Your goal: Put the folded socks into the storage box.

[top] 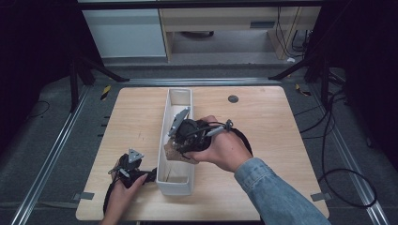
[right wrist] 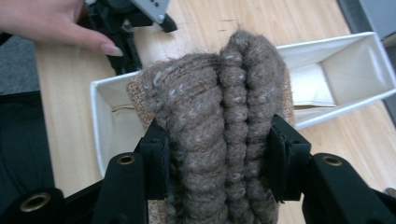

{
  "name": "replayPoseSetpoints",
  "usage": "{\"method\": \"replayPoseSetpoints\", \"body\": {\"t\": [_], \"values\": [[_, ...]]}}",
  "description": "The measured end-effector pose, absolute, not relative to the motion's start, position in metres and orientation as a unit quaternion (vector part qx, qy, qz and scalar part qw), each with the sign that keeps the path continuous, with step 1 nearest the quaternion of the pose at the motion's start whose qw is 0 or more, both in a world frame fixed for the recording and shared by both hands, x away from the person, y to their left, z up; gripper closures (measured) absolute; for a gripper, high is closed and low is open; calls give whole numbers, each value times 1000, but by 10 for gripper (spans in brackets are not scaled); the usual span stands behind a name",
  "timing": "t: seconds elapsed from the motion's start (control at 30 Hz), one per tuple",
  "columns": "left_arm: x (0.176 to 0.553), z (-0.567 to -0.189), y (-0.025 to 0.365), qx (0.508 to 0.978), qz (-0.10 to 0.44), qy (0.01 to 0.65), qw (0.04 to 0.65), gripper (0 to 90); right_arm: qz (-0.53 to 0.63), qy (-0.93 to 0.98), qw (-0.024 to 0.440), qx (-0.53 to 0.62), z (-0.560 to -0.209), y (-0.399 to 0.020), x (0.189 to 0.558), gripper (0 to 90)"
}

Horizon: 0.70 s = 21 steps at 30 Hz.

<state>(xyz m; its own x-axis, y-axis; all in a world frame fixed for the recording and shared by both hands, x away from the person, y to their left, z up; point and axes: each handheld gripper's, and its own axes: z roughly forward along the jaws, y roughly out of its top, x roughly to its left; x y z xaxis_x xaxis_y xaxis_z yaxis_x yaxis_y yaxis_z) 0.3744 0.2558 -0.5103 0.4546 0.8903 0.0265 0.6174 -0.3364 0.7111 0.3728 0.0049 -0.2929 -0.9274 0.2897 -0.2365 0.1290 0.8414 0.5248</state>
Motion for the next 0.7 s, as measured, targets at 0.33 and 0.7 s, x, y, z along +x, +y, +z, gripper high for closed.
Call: {"method": "replayPoseSetpoints", "body": {"t": [0.33,0.7], "values": [[374,-510,256,790,211,477,323,6,253,952,143,98,-300,15,374,504],[374,-511,256,788,210,478,325,6,248,954,135,96,-309,21,369,502]]}}
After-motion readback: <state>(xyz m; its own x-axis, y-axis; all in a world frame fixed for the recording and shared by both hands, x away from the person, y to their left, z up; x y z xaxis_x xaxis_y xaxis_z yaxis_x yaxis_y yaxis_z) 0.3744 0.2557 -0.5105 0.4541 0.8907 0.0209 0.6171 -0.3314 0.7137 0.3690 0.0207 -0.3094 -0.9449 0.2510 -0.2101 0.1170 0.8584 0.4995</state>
